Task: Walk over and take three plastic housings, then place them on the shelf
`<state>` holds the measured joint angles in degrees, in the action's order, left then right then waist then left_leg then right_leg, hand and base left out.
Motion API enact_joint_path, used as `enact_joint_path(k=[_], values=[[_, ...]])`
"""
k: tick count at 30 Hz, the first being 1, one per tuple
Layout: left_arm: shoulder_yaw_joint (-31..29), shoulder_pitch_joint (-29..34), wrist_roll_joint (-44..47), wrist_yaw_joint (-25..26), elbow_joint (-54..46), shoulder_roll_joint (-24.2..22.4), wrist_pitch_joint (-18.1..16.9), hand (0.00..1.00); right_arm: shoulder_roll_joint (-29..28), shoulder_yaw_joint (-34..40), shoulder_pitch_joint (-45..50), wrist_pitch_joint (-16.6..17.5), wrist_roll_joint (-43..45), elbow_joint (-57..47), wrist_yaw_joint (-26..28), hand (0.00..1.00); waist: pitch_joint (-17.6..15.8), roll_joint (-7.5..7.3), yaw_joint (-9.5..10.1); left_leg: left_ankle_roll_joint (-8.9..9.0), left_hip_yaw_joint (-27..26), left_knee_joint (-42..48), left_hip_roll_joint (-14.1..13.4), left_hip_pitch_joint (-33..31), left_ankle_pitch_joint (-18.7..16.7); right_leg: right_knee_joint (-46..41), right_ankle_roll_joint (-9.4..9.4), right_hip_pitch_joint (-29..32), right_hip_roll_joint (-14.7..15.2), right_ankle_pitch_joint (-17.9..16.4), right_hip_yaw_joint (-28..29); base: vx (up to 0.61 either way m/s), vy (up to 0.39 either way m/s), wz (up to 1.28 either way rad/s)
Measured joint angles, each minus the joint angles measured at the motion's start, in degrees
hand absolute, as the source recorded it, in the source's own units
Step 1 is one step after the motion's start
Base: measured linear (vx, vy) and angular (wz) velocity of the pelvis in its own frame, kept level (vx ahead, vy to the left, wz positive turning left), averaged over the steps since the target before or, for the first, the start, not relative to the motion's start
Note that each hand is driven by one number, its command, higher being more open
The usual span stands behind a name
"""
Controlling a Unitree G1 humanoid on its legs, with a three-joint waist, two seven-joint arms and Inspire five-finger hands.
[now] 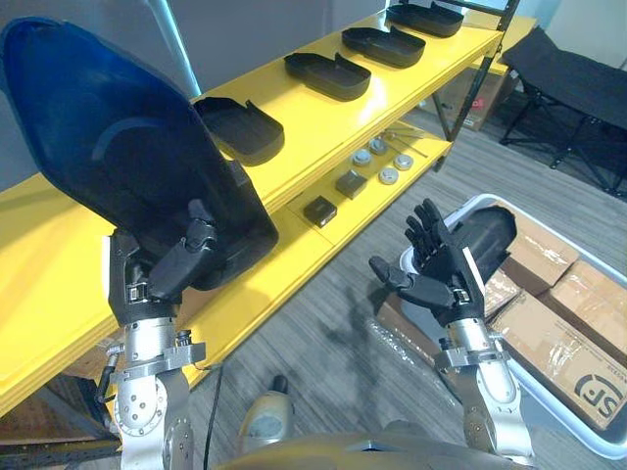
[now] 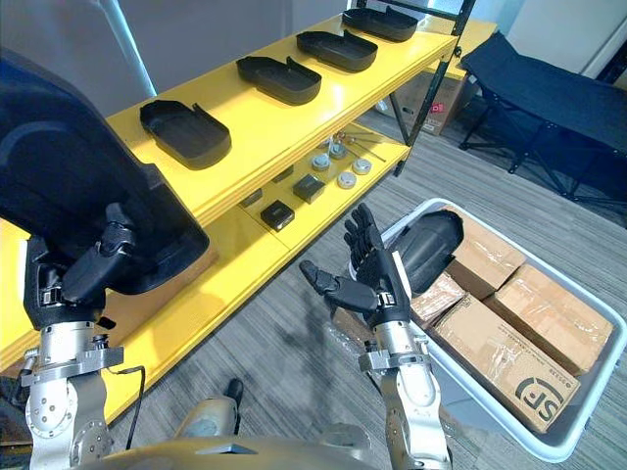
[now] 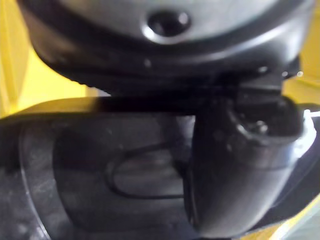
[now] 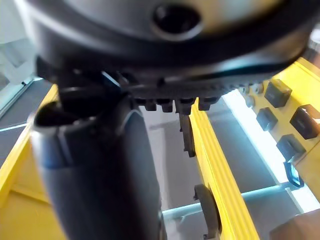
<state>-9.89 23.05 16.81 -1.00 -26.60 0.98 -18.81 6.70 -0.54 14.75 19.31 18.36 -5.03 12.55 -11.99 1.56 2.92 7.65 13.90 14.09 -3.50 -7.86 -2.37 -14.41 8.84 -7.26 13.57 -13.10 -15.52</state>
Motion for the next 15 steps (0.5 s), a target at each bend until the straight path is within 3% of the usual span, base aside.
enact_joint_path(k=[2,4,5,6,7,8,9,10,12,14,15], values=[[-0.3,0.0,-1.2,0.1,0.0,-0.1,-0.3,0.00,-0.7,-0.1,-1.2,1.8,0.0,-0.1,-1.9,1.00,-0.3,-0.53,0.19,-0.40,-1.9,2.8,0.1,-1.3,-0.6,-0.5,0.37,-0.7,0.9,-0.9,-0.9,-0.03,0.067,0.39],[-1.2,0.0,-1.5,-0.5,0.0,-0.2,-0.4,0.00,-1.5,0.1,-3.0,2.9,-1.3,-0.3,-5.0,1.00,-0.8,-1.34,0.56,-3.55,-4.6,10.5,1.1,-4.0,-4.2,-0.6,0.11,-1.7,2.1,-2.1,-0.9,0.01,0.151,0.24],[-2.0,0.0,-1.7,-0.9,0.0,-0.1,-0.4,0.00,-2.4,0.7,-3.3,3.5,-2.4,-0.7,-7.1,1.00,-0.7,-1.76,1.18,-6.60,-9.2,15.9,2.4,-4.6,-7.4,-0.2,-0.07,-3.8,3.4,-2.9,-1.0,0.11,0.205,0.17],[-2.3,-0.1,-1.7,-1.0,-0.1,-0.2,-0.5,0.00,-2.5,1.3,-2.7,3.8,-2.4,-1.7,-8.1,1.00,0.0,-1.06,1.15,-7.08,-10.3,17.2,3.2,-4.3,-10.4,-2.8,-1.87,-5.0,3.4,-3.6,-0.5,0.21,0.229,0.31],[-3.0,-0.5,-1.7,-0.9,-0.3,-0.4,-0.9,0.00,-2.6,1.6,-2.6,4.5,-2.4,-2.2,-8.5,1.00,0.1,-1.19,1.13,-6.63,-9.7,18.7,4.3,-4.5,-11.5,-11.3,-4.65,-1.8,4.6,-3.0,1.7,0.30,0.326,0.90],[-4.5,-1.1,-2.1,-0.8,-0.6,0.0,-0.9,0.00,-3.1,1.8,-2.4,4.9,-2.5,-2.2,-8.5,1.00,0.3,-1.90,-0.20,-7.24,-7.3,18.1,6.4,-3.6,-12.1,-26.3,-7.43,6.0,5.7,5.4,7.0,0.22,0.245,0.87],[-4.8,-1.1,-2.3,-0.9,-0.7,0.2,-1.0,0.00,-3.2,1.9,-2.4,4.9,-2.6,-2.2,-8.5,1.00,0.3,-2.17,-0.13,-7.48,-7.1,17.7,6.6,-3.3,-12.1,-27.8,-7.25,6.9,5.6,7.2,7.9,0.26,0.216,0.83],[-5.5,-1.0,-3.1,-0.8,-1.0,0.9,-1.0,0.00,-4.0,2.1,-2.5,5.1,-3.5,-2.2,-8.5,1.00,0.4,-2.47,-0.07,-8.81,-5.7,16.5,7.0,-2.4,-11.7,-31.9,-6.58,9.1,5.4,10.3,10.3,0.28,0.035,0.51],[-7.0,-1.7,-3.4,-0.2,-1.0,1.2,-1.1,0.00,-4.8,2.3,-3.6,5.4,-4.9,-2.2,-7.9,1.00,0.4,-2.64,-0.14,-9.42,-2.8,15.2,7.6,-0.3,-11.6,-37.5,-6.45,11.9,2.3,3.4,10.9,0.35,0.020,0.64],[-7.3,-2.1,-3.2,0.0,-1.0,1.2,-1.1,0.00,-4.4,2.4,-4.9,5.5,-6.3,-2.4,-7.5,1.00,0.2,-2.15,-0.02,-9.53,-0.5,12.4,7.1,3.4,-11.5,-32.9,-6.91,12.5,-1.6,-1.1,9.4,0.33,-0.026,0.65],[-7.2,-2.8,-3.1,0.1,-1.0,1.2,-1.1,0.00,-3.5,2.8,-6.0,6.3,-6.4,-3.2,-6.6,1.00,0.1,-1.21,-0.07,-9.48,1.3,10.8,6.4,5.7,-11.4,-25.2,-7.07,13.6,-5.2,-2.5,9.9,0.30,-0.069,0.76]])
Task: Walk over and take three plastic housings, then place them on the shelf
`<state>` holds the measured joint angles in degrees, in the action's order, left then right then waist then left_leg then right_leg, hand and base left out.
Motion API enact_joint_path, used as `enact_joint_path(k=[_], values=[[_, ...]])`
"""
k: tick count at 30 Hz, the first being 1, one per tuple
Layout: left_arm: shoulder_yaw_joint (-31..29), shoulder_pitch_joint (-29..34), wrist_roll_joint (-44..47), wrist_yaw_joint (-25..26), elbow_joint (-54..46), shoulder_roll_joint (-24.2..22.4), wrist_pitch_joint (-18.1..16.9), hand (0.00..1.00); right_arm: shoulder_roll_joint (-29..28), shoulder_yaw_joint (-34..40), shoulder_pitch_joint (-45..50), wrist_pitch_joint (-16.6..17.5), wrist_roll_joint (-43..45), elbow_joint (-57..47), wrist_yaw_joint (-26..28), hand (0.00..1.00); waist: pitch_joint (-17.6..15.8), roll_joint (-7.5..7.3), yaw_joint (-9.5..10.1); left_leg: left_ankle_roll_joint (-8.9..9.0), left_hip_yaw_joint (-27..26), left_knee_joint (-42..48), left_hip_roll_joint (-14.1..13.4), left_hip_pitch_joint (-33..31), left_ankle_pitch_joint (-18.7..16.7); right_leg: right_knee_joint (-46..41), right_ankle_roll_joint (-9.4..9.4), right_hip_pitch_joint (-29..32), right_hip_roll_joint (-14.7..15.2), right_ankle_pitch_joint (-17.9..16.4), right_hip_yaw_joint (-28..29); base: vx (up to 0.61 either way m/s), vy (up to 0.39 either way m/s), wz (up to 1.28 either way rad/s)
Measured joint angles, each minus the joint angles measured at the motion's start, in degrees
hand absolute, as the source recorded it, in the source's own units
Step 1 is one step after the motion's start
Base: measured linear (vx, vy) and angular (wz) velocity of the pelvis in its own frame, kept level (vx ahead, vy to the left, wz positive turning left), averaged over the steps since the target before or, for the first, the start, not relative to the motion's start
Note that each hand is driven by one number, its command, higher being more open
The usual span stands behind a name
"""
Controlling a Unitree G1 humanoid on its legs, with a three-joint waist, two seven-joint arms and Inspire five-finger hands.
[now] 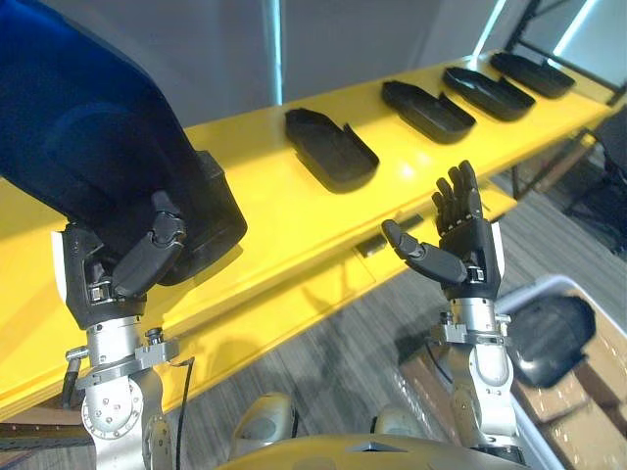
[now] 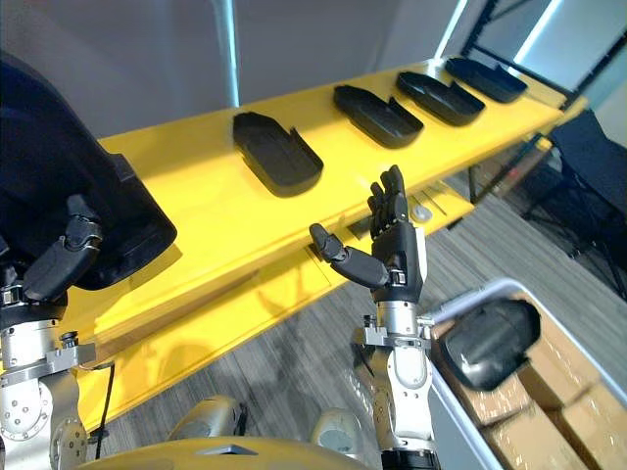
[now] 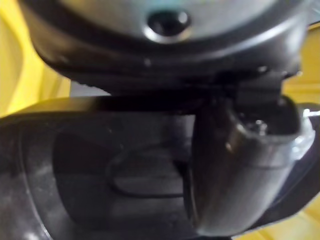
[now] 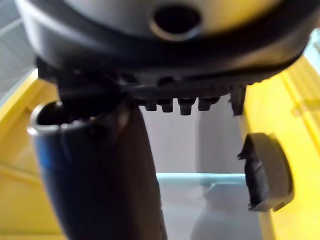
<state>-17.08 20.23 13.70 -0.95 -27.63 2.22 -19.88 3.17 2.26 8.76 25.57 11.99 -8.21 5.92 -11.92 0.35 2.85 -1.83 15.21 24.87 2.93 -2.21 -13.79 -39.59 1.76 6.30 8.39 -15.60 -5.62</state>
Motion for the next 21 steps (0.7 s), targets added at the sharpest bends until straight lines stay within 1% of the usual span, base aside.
enact_joint_path(k=[2,3,4,5,6,7,8,9,10,11,12,13,14,15,16,17,18,19,20,21], values=[[0.8,-1.2,0.0,0.0,0.0,0.0,0.0,0.00,1.5,1.0,-0.4,1.0,0.0,-2.2,-0.1,1.00,0.1,0.65,-0.33,0.52,2.8,-0.2,-0.1,0.6,-0.3,7.7,0.44,1.6,-3.3,0.3,3.4,0.28,-0.110,0.97],[1.8,-2.0,0.2,-0.3,0.1,0.0,0.0,0.00,2.5,2.3,-0.4,1.5,-0.2,-4.3,-0.3,1.00,0.3,0.39,-0.93,1.23,5.6,0.1,0.4,0.7,-0.7,11.8,1.38,2.7,-4.5,1.2,6.3,0.27,-0.164,1.52],[3.0,-2.1,0.2,-0.5,0.1,0.1,-0.1,0.00,3.4,3.3,-0.4,1.6,-0.6,-6.9,-0.9,1.00,0.5,-0.05,-1.72,2.31,7.1,0.6,1.2,0.8,-1.4,14.8,2.88,2.6,-4.3,2.9,7.6,0.32,-0.237,1.42],[3.2,-1.9,0.2,-0.7,0.0,0.2,-0.1,0.00,3.8,3.6,-0.4,1.6,-0.5,-8.3,-1.2,1.00,0.8,-0.67,-1.71,3.02,6.8,0.9,1.6,0.8,-1.9,15.6,2.92,2.5,-3.5,5.0,7.5,0.26,-0.256,1.21],[3.7,-1.3,0.2,-1.1,-0.5,0.6,-0.1,0.00,4.0,3.9,-0.5,1.6,-0.5,-11.3,-1.4,1.00,2.0,-2.75,-1.22,3.75,5.4,1.2,2.5,0.6,-3.4,17.0,2.29,2.2,-1.7,9.3,6.9,0.25,-0.281,0.69],[3.8,-1.2,0.2,-1.2,-0.5,0.3,-0.1,0.00,4.5,3.9,-1.0,1.7,-0.5,-12.6,-1.4,1.00,1.9,-2.69,-0.94,4.27,5.1,2.4,2.0,0.5,-4.7,17.0,3.78,1.6,-1.5,7.6,6.0,0.21,-0.302,0.74],[4.3,0.1,0.2,-1.4,-0.7,-0.7,0.1,0.00,6.7,4.0,-1.7,1.7,-0.5,-14.2,-1.5,1.00,2.5,-0.26,-1.12,5.53,3.0,4.4,-1.7,-0.4,-6.5,18.3,2.85,-0.4,-3.8,7.1,2.9,0.16,-0.287,0.52],[4.3,1.0,-0.1,-2.3,-1.0,-0.7,0.1,0.00,8.2,4.2,-2.2,1.7,-0.5,-15.0,-1.6,1.00,3.0,0.56,-0.84,5.64,1.4,4.0,-4.1,-0.1,-6.7,19.3,2.05,-1.4,-5.2,7.2,2.0,0.14,-0.256,0.37],[4.3,1.3,-0.1,-3.2,-1.2,-0.7,0.0,0.00,9.3,4.6,-3.1,1.7,-0.4,-15.2,-1.4,1.00,3.3,0.90,-0.33,6.01,-0.1,2.7,-5.8,0.5,-6.5,20.3,1.42,-2.0,-6.3,7.5,1.7,0.13,-0.224,0.16],[4.5,1.1,-0.2,-3.9,-1.2,-0.7,0.0,0.00,10.5,5.7,-4.0,1.7,-0.4,-15.2,-1.3,1.00,3.5,0.97,-0.20,6.96,-1.2,0.7,-7.3,0.8,-5.7,21.9,0.47,-2.7,-7.0,8.1,0.9,0.12,-0.197,0.14],[4.5,0.7,-0.9,-4.4,-1.2,-0.7,0.0,0.00,10.9,7.2,-4.5,1.7,-0.4,-15.2,-1.2,1.00,3.5,0.89,-0.45,7.32,-2.9,-0.7,-8.4,0.7,-4.6,22.9,0.09,-3.0,-7.0,8.5,0.1,0.11,-0.185,0.30],[4.5,0.3,-1.4,-4.9,-1.2,-0.5,0.0,0.00,10.9,9.0,-4.8,1.5,-0.3,-15.1,-1.2,1.00,3.5,0.88,-1.04,7.34,-5.4,-2.1,-9.2,0.6,-3.5,23.8,-0.29,-3.2,-6.8,8.9,-0.7,0.08,-0.136,0.47],[4.6,-0.2,-1.5,-5.4,-1.0,-0.1,0.0,0.00,10.8,11.4,-4.6,1.1,-0.3,-15.1,-1.2,1.00,3.5,0.88,-2.29,7.19,-9.7,-3.5,-10.0,0.6,-1.8,24.6,-0.38,-3.8,-6.0,9.0,-2.0,0.06,-0.078,0.48],[4.7,-0.6,-1.6,-5.6,-0.8,0.2,0.1,0.00,10.7,12.6,-4.4,1.0,-0.3,-15.1,-1.2,1.00,3.5,0.86,-2.96,7.00,-11.6,-4.0,-10.1,0.6,-1.0,24.8,-0.38,-4.2,-5.5,9.0,-2.6,0.05,-0.050,0.65],[5.3,-2.2,-2.3,-5.7,0.0,0.8,0.1,0.00,10.5,15.8,-3.8,0.9,-0.3,-15.1,-1.4,1.00,3.5,0.90,-4.19,6.61,-15.5,-5.7,-9.9,0.9,0.9,25.0,-0.38,-4.8,-4.1,9.0,-4.0,0.03,-0.005,0.59],[5.5,-3.6,-3.1,-5.8,0.6,1.2,0.1,0.00,10.5,17.9,-3.5,0.8,-0.3,-15.1,-1.5,1.00,3.5,0.97,-4.70,6.24,-17.3,-7.3,-9.4,1.5,2.0,25.0,-0.36,-4.9,-3.2,9.0,-4.6,-0.01,0.033,0.50],[5.6,-5.1,-3.1,-6.1,1.1,1.5,0.2,0.00,10.3,19.7,-2.9,0.7,-0.2,-15.1,-1.4,1.00,3.4,1.04,-4.90,6.05,-18.1,-9.5,-8.6,2.6,3.0,25.1,-0.19,-5.0,-2.3,9.1,-4.8,-0.04,0.074,0.21],[5.5,-6.1,-2.9,-6.7,1.6,1.8,0.9,0.00,9.7,20.8,-2.0,0.5,0.2,-15.1,-1.3,1.00,3.5,1.10,-5.17,5.84,-18.5,-11.3,-8.0,3.2,3.9,26.0,0.38,-5.6,-1.7,9.5,-4.8,-0.04,0.079,0.04],[5.5,-6.5,-2.9,-7.0,1.8,2.1,1.4,0.00,9.2,21.0,-1.4,0.5,0.2,-15.1,-1.3,1.00,3.4,1.13,-5.33,5.63,-18.7,-12.0,-7.7,3.6,4.1,26.4,0.67,-6.0,-1.5,9.7,-4.8,-0.05,0.084,0.03],[5.5,-6.7,-3.0,-7.7,2.5,2.6,2.2,0.00,8.0,21.0,-0.5,0.0,0.3,-15.1,-1.1,1.00,3.6,1.35,-6.07,5.39,-19.1,-12.7,-7.4,4.0,4.3,27.6,1.39,-6.7,-1.2,10.2,-4.8,-0.04,0.075,-0.04]])
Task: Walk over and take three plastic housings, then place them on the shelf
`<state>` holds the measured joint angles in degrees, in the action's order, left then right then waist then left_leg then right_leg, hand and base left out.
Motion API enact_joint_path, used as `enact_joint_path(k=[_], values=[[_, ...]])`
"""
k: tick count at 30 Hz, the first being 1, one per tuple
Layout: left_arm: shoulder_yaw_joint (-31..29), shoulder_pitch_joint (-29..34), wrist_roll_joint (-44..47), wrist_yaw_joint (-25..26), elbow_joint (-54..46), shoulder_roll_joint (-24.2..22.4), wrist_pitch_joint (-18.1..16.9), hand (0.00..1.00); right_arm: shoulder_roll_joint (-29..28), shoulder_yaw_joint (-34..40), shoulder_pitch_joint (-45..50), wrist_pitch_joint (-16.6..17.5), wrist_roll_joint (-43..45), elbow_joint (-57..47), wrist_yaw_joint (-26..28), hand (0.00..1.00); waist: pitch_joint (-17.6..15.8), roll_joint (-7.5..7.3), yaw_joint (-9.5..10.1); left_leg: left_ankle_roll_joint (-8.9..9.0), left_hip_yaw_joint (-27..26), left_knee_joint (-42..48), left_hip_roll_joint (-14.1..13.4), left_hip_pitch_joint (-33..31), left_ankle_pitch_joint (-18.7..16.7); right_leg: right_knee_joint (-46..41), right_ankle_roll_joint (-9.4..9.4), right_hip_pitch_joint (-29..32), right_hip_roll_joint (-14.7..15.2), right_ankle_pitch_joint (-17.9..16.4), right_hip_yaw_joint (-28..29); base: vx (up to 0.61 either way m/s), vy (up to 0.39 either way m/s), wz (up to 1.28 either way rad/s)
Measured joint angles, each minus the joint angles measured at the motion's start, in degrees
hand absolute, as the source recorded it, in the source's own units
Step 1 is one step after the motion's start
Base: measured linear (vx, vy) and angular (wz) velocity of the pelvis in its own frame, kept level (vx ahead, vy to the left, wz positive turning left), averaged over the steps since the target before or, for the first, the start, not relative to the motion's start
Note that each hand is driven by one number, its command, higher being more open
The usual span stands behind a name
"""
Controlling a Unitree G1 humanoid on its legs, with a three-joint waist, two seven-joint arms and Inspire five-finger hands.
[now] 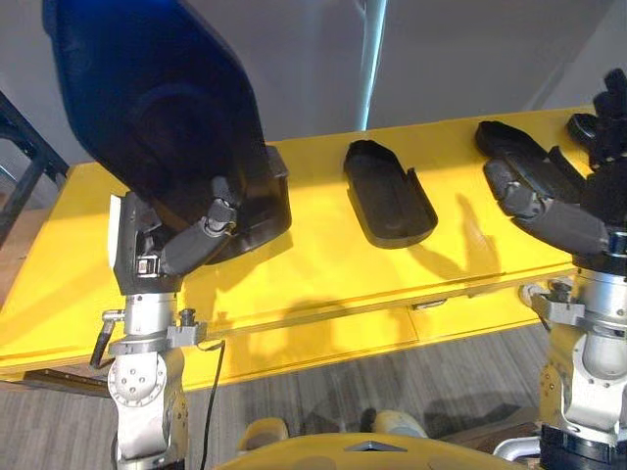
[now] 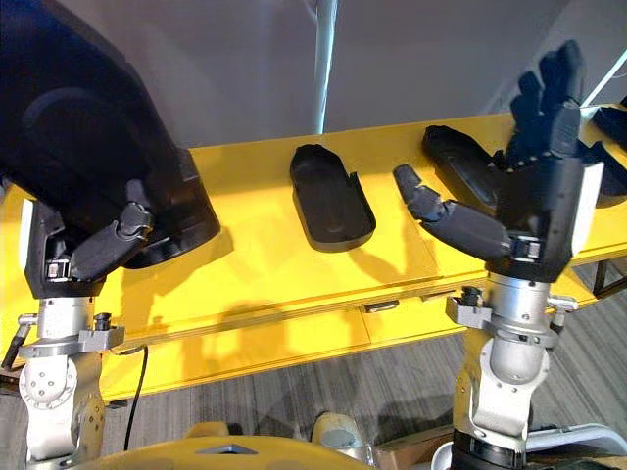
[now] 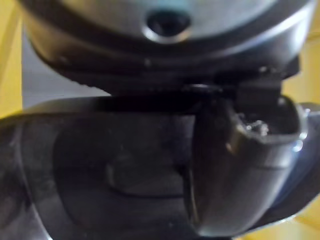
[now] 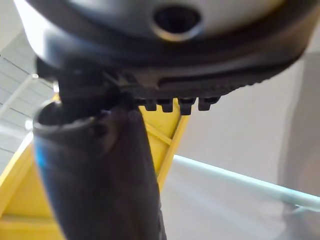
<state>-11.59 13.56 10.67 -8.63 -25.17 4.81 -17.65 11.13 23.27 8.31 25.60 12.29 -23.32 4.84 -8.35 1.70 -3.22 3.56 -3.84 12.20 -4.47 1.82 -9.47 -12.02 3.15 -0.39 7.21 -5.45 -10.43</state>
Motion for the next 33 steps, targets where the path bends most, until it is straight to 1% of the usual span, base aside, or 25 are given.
enact_joint_path(k=[1,2,3,4,5,6,7,8,10,12,14,16,20,22,25,27,29,30,33], values=[[0.0,0.0,-0.1,-1.0,0.6,0.4,1.8,0.00,-1.9,-0.1,0.9,-0.3,0.6,0.0,0.7,1.00,0.0,0.13,-0.24,-0.23,-0.9,-0.9,0.3,0.7,0.2,0.9,0.38,-0.6,0.3,0.6,0.3,-0.05,0.076,-0.06],[0.0,0.0,-0.1,-1.7,0.9,0.5,2.8,0.00,-2.8,-0.2,1.4,-0.4,0.8,0.0,1.0,1.00,0.1,0.28,-0.28,-0.44,-1.2,-1.2,0.4,0.9,0.3,1.5,0.63,-0.7,0.4,0.9,0.5,-0.05,0.082,-0.11],[0.0,0.0,-0.7,-2.9,1.2,0.6,5.3,0.00,-4.4,-0.6,2.3,-0.9,2.0,0.0,1.4,1.00,0.2,0.45,-0.48,-0.44,-1.6,-2.0,0.9,0.9,0.5,2.4,1.06,-0.8,0.7,1.7,0.8,-0.05,0.090,-0.11],[0.0,-0.1,-2.2,-3.7,1.9,1.2,7.8,0.00,-5.7,-1.1,2.6,-1.9,2.7,0.0,1.6,1.00,0.2,0.63,-0.62,-0.89,-2.6,-3.0,1.2,1.0,0.9,3.7,1.39,-0.8,1.0,2.7,1.2,-0.05,0.092,-0.10],[0.0,-0.1,-2.4,-4.1,2.4,1.7,9.1,0.00,-6.2,-1.5,2.7,-2.4,2.7,0.0,1.8,1.00,0.2,0.67,-0.82,-0.93,-2.7,-3.5,1.5,1.0,1.3,4.2,1.54,-0.8,1.2,3.1,1.3,-0.04,0.088,-0.05],[0.0,-0.2,-2.4,-4.7,3.6,3.0,12.3,0.00,-6.9,-2.4,2.8,-3.3,2.6,0.0,2.3,1.00,0.2,0.74,-1.46,-0.99,-2.9,-4.4,2.0,1.0,2.0,5.1,1.91,-0.8,1.6,3.8,1.3,-0.03,0.061,0.02],[0.0,-0.2,-2.4,-5.0,4.4,3.5,14.0,0.00,-7.0,-3.0,2.8,-3.8,2.5,0.0,2.4,1.00,0.1,0.84,-1.74,-1.04,-3.1,-4.8,2.1,1.1,2.2,5.3,1.91,-0.8,1.7,4.0,1.3,-0.02,0.067,-0.01],[0.0,-0.4,-2.3,-5.9,6.2,4.3,17.2,0.00,-7.0,-4.1,2.9,-4.4,2.2,0.1,2.8,1.00,0.0,0.96,-1.73,-1.31,-3.6,-5.5,2.4,1.4,2.7,5.6,2.11,-0.8,2.0,4.3,1.6,-0.01,0.055,-0.07],[0.0,-0.5,-1.4,-6.1,8.7,4.8,21.5,0.00,-7.0,-5.4,2.9,-5.3,2.2,0.1,4.4,1.00,-0.2,1.20,-1.77,-1.64,-3.9,-5.7,2.7,1.7,3.0,6.1,2.42,-1.0,2.2,4.6,1.9,0.00,0.051,-0.05],[-0.2,-2.1,3.5,-6.7,9.8,5.1,24.7,0.00,-6.8,-6.1,3.2,-6.4,2.2,0.2,6.3,1.00,-0.2,1.33,-1.48,-1.77,-3.9,-6.3,3.2,1.9,3.5,6.3,2.54,-1.1,2.6,4.8,1.9,0.01,0.039,0.05],[0.0,-2.6,5.3,-6.9,10.4,5.9,26.0,0.00,-6.3,-7.4,3.0,-6.8,2.3,0.5,7.6,1.00,-0.3,1.39,-1.47,-1.77,-3.9,-6.5,3.3,2.0,3.6,6.6,2.65,-1.2,2.7,4.9,2.0,0.00,0.000,0.00],[0.3,-4.5,8.1,-6.9,12.8,7.0,27.7,0.00,-4.6,-9.8,2.8,-7.9,2.5,1.5,9.5,1.00,-0.3,1.52,-1.42,-1.71,-4.1,-6.9,3.4,2.7,3.7,7.5,2.65,-2.0,2.7,5.3,2.1,0.01,0.029,-0.06],[1.0,-9.2,9.3,-4.9,18.0,7.4,28.2,0.00,-1.5,-12.8,1.0,-8.9,2.8,2.9,11.8,1.00,-0.4,1.70,-1.53,-1.70,-4.1,-7.6,3.7,2.8,4.1,8.3,2.87,-2.2,2.8,6.0,2.3,-0.03,0.019,-0.01],[1.3,-11.5,9.7,-3.5,20.6,7.5,28.4,0.00,-0.5,-14.0,-0.2,-9.7,4.9,3.4,13.4,1.00,-0.5,1.89,-1.64,-1.80,-4.2,-7.6,3.8,2.8,4.3,8.3,2.92,-2.2,2.9,6.1,2.3,-0.03,0.014,-0.01],[1.8,-12.7,11.6,-3.1,22.3,7.5,28.9,0.00,0.5,-15.2,-0.8,-10.5,7.4,3.6,15.4,1.00,-0.4,2.02,-1.60,-1.83,-4.1,-8.0,3.8,2.9,4.6,8.4,2.96,-2.2,2.9,6.2,2.3,0.00,0.000,0.00],[1.8,-13.5,11.8,-3.0,23.3,7.5,29.2,0.00,0.5,-16.5,-1.8,-10.8,7.4,4.6,16.7,1.00,-0.5,2.08,-1.68,-1.87,-3.9,-8.9,3.9,3.1,5.2,8.6,2.94,-2.1,2.9,6.3,2.2,-0.02,-0.003,0.04],[2.1,-14.2,12.0,-2.8,23.6,7.5,29.5,0.00,0.6,-18.0,-2.8,-11.6,7.4,5.3,17.2,1.00,-0.6,2.23,-1.64,-1.54,-3.7,-9.7,3.9,3.0,5.5,9.3,2.93,-2.1,2.8,6.7,1.9,-0.02,-0.007,0.09],[2.4,-14.8,12.2,-2.8,23.6,7.5,30.0,1.00,0.8,-19.0,-3.0,-11.8,7.4,5.3,17.2,1.00,-0.7,2.40,-1.60,-1.50,-3.2,-10.2,4.0,2.9,5.8,9.3,2.94,-2.1,2.8,6.7,1.4,-0.01,-0.007,0.15],[2.7,-17.0,12.2,-3.0,25.7,7.7,32.2,1.00,2.8,-21.6,-4.5,-12.8,7.3,6.2,17.2,1.00,-1.1,2.72,-1.54,-1.50,-2.4,-11.5,4.0,2.9,6.8,9.4,2.94,-2.0,2.8,6.7,0.6,-0.01,-0.013,0.16]])
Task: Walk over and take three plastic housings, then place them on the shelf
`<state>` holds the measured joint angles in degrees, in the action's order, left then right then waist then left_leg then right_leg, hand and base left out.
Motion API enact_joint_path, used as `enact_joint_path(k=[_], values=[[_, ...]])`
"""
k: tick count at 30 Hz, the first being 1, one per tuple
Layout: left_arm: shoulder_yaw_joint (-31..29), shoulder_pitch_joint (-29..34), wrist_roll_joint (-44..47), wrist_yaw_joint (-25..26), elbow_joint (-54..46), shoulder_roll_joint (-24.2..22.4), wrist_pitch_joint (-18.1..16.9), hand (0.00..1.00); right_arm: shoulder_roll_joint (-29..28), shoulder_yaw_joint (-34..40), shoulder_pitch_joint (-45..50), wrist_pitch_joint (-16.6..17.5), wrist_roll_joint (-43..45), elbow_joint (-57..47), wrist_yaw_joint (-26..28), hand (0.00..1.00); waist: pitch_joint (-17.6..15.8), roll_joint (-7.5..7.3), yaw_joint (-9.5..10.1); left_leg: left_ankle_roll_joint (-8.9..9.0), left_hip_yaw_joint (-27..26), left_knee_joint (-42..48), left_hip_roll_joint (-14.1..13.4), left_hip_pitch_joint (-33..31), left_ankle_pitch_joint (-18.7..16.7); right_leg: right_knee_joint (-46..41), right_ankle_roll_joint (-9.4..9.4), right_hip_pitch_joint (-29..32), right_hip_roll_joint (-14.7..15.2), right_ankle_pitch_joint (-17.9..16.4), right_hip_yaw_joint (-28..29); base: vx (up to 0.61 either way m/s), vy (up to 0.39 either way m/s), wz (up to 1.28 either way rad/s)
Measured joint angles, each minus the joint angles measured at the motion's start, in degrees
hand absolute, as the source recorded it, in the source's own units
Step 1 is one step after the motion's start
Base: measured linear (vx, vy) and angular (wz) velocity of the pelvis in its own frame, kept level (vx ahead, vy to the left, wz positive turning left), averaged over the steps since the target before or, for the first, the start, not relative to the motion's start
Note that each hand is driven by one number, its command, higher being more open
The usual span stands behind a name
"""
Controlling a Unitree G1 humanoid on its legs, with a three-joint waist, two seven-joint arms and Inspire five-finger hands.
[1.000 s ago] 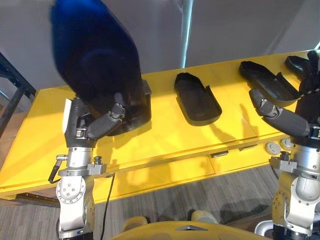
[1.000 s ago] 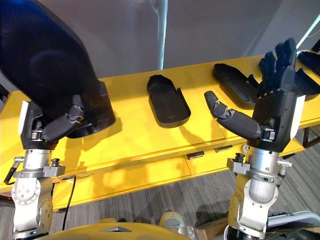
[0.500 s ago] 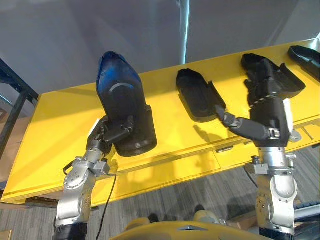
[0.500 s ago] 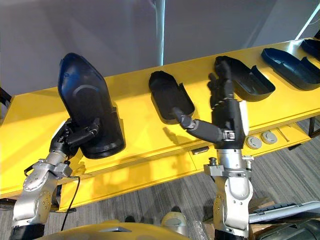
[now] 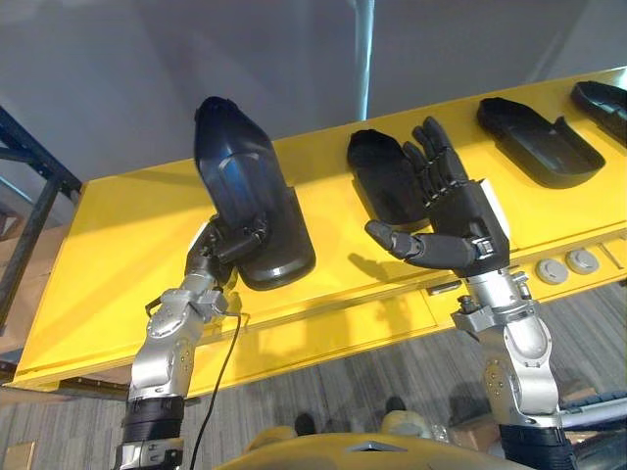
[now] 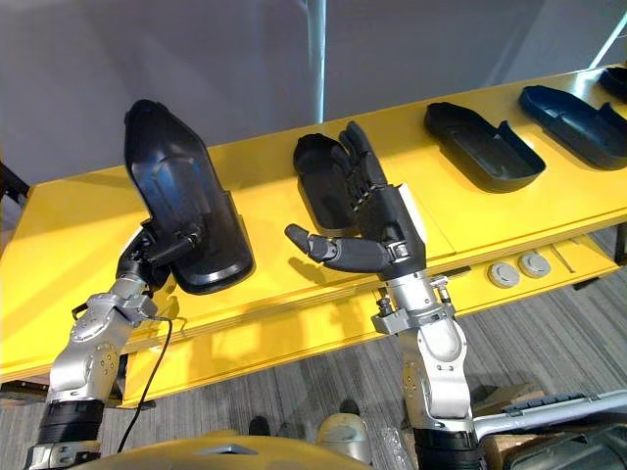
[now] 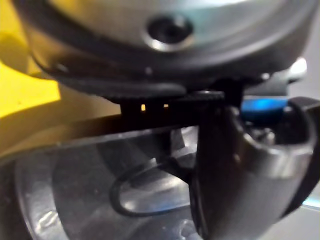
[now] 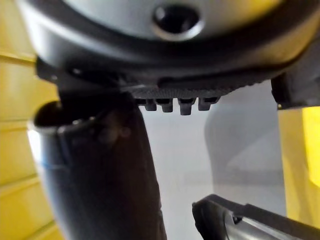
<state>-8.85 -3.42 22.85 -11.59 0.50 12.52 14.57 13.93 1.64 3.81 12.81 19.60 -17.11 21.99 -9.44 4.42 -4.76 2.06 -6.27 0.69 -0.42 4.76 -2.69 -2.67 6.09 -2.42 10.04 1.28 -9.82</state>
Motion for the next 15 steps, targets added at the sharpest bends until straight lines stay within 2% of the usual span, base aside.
enact_joint_path(k=[9,15], values=[[2.3,-3.3,-2.5,-0.7,3.6,3.5,3.1,1.00,0.2,-1.0,-2.4,0.0,0.0,2.0,-1.9,1.00,-0.4,-0.25,-0.03,-0.37,0.1,-0.9,0.0,0.7,0.8,0.0,0.00,-0.3,0.0,0.0,-0.3,0.00,0.000,0.01],[2.3,-5.8,-3.6,1.3,7.4,3.9,3.1,1.00,-0.2,-1.1,-2.2,0.0,0.0,3.4,-2.6,1.00,-0.7,-0.30,-0.27,0.07,-1.4,-1.3,-0.2,2.2,0.4,0.0,0.14,-1.0,-0.2,0.2,0.8,-0.03,0.007,-0.11]])
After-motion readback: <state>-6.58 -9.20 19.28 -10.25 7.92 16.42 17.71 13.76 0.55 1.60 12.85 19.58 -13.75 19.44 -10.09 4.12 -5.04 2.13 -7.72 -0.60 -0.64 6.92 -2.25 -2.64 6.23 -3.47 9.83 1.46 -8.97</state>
